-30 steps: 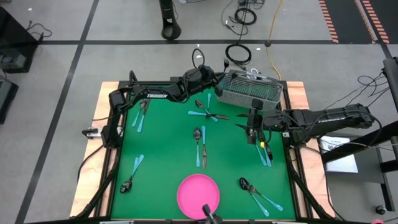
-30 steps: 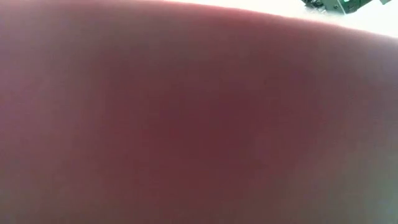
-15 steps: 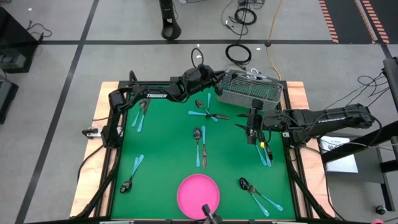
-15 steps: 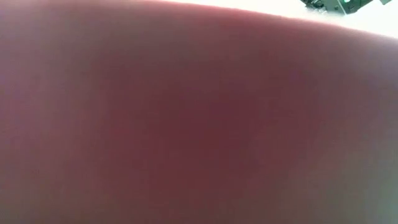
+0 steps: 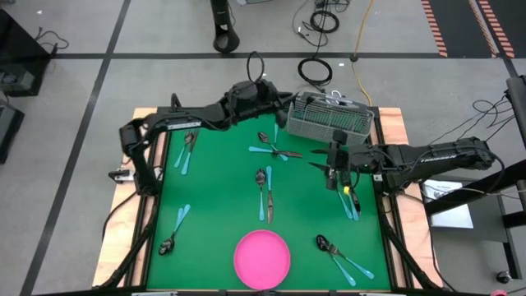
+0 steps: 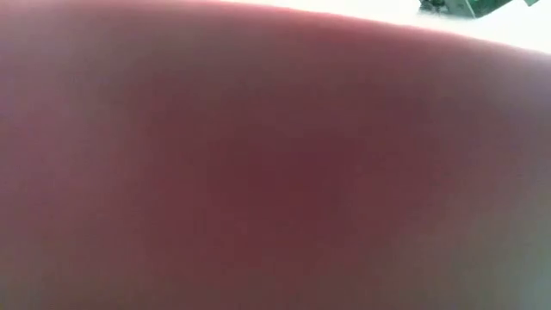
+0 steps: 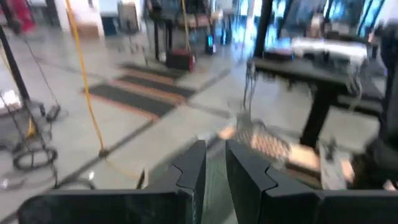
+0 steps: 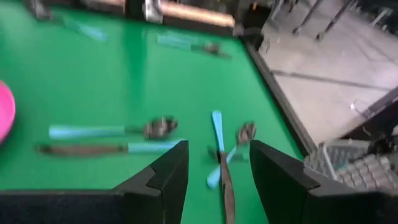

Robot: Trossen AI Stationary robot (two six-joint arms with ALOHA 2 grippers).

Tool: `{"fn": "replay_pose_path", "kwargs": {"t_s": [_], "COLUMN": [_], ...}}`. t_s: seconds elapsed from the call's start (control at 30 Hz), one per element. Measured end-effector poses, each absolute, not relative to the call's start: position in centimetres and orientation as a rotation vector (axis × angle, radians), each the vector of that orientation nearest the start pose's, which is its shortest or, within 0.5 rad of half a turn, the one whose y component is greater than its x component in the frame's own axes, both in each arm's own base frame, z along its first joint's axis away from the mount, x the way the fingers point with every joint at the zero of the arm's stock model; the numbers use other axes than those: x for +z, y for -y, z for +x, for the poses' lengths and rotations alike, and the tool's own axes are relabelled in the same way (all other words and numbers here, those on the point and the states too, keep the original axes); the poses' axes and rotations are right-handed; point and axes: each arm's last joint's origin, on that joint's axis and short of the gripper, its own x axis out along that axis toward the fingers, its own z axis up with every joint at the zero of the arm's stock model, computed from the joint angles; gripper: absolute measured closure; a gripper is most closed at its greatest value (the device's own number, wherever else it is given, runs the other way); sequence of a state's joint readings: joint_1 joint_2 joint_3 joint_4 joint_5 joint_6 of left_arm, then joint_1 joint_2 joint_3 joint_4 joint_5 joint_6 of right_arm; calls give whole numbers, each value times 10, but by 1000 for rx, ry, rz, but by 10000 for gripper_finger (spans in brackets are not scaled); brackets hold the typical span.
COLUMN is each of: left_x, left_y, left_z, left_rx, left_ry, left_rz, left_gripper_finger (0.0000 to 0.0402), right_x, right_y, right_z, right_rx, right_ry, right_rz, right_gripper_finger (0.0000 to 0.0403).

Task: Sort silverware
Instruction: Put the blue fork into the utensil holder

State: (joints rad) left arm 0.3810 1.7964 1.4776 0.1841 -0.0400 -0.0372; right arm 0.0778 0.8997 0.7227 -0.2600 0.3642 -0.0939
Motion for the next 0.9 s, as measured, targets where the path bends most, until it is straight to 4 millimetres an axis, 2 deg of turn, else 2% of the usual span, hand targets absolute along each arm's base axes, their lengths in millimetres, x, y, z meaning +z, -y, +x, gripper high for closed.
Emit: {"fn": "replay_pose_path", "kwargs": {"t_s": [0.17,0.3,0.43,0.6,0.77,0.9], "left_x": [339,344,341,329,314,306], "left_y": [-137,-112,-88,-57,-24,-1], "left_z": [372,353,329,295,256,234], "left_rx": [265,148,118,114,152,203], "left_ry": [-301,-353,-368,-404,-573,-713], "left_rz": [-58,-80,-109,-146,-218,-295], "left_gripper_finger": [338,338,338,338,338,338], "right_x": [297,304,308,300,287,281], "right_y": [-9,-13,-14,-17,-22,-24], "right_z": [199,201,205,225,250,261], "right_rx": [-148,-19,-12,40,152,186], "right_ry": [-308,-233,-175,-168,-140,-124], "right_rz": [-124,-87,-47,-37,-48,-45], "right_gripper_finger": [243,243,243,243,243,243]}}
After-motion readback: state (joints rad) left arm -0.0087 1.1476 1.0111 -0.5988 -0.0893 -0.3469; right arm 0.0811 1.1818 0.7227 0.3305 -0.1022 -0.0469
